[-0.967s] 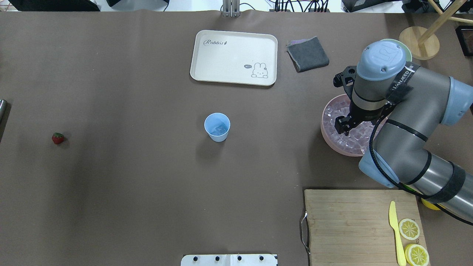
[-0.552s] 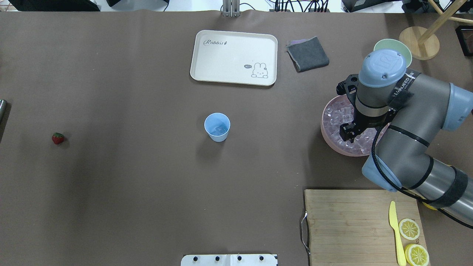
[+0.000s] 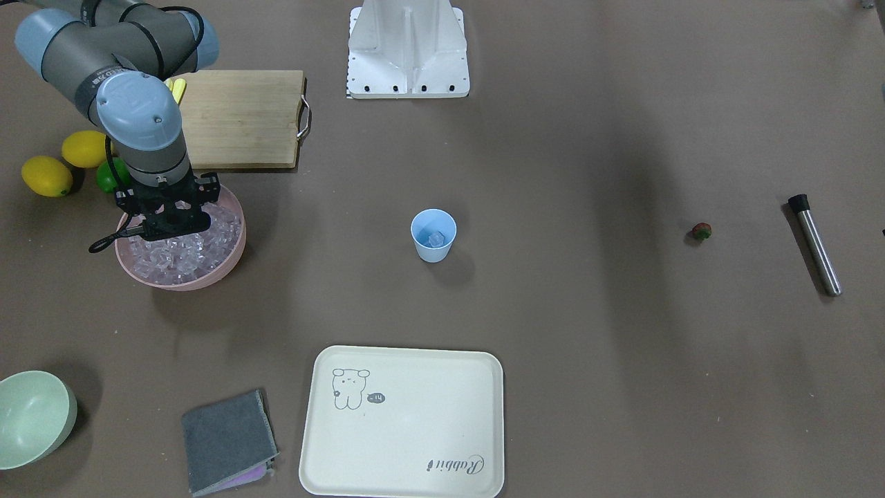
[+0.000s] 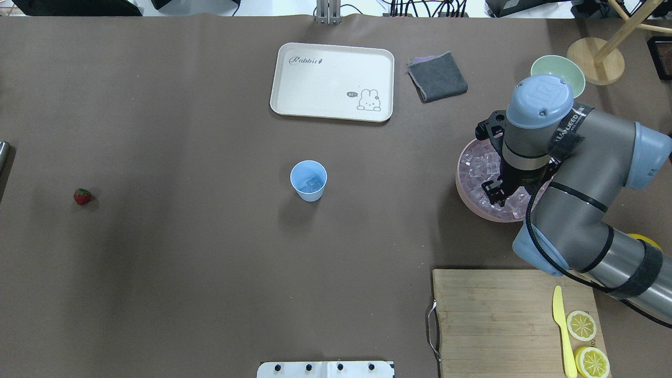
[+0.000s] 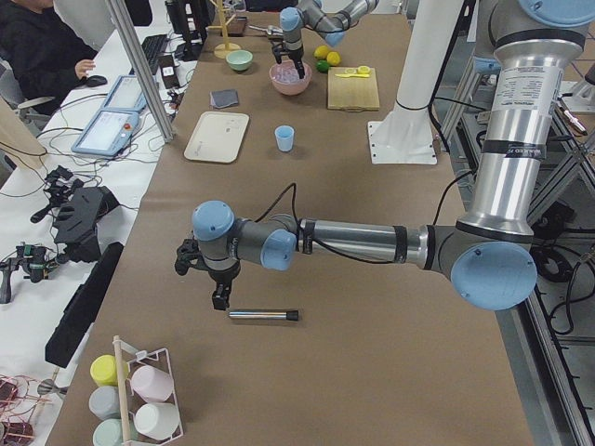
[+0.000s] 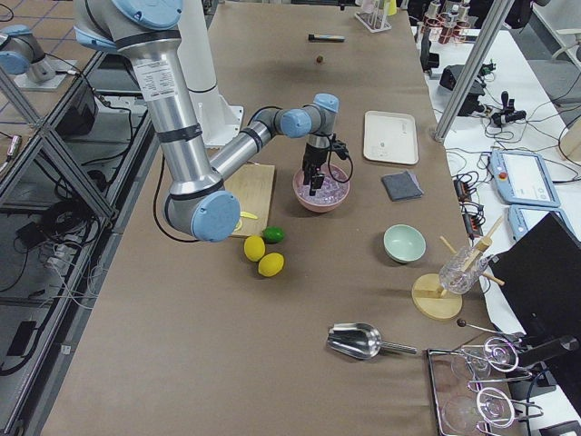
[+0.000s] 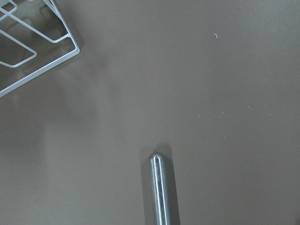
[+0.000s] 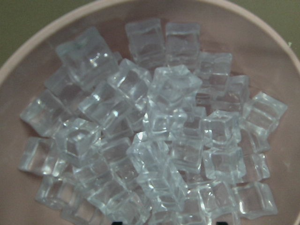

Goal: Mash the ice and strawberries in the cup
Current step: 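Lower the right gripper into the pink bowl onto an ice cube, then close the right gripper on a clear ice cube in the bowl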

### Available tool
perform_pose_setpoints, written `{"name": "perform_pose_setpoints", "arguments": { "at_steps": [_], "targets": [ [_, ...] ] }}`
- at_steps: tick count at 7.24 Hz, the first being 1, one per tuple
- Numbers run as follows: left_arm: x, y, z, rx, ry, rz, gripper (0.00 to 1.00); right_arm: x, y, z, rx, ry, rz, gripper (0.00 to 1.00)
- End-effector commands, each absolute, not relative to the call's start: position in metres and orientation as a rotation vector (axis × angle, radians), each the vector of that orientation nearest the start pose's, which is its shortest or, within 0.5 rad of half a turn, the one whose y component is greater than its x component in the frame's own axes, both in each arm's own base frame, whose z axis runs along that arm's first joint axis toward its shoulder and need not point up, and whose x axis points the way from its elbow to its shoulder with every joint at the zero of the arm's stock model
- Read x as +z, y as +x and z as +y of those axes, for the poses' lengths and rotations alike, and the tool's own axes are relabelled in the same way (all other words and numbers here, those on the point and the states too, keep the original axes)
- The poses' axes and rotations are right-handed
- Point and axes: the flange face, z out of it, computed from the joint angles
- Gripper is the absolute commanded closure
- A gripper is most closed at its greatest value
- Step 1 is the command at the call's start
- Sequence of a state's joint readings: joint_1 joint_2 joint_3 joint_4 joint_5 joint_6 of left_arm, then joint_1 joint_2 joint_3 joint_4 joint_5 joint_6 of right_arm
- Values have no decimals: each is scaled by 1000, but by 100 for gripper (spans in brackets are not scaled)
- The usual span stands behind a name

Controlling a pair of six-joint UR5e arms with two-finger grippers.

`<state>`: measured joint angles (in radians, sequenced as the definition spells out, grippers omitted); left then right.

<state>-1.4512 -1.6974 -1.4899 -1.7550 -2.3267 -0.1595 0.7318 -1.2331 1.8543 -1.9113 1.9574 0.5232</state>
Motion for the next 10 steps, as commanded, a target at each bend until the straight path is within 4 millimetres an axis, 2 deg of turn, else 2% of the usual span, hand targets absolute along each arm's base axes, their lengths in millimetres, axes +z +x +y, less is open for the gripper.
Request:
{"name": "perform_pose_setpoints", "arguments": {
  "at_steps": [1,5,7,8,10],
  "targets": [
    [613,2,-563,49,114,776,2,398,-370,-459,-368,-23,-465,41],
    [611,3,-563,52,117,777,2,399,-363,-456,-431,-8,-458,42],
    [611,3,-563,52,117,777,2,387,-353,-458,-425,-14,-459,42],
    [610,3,-563,52,118,777,2,396,-356,-455,-439,-23,-443,43],
    [606,4,-567,56,123,778,2,400,-363,-452,-504,-3,-417,45]
  ]
}}
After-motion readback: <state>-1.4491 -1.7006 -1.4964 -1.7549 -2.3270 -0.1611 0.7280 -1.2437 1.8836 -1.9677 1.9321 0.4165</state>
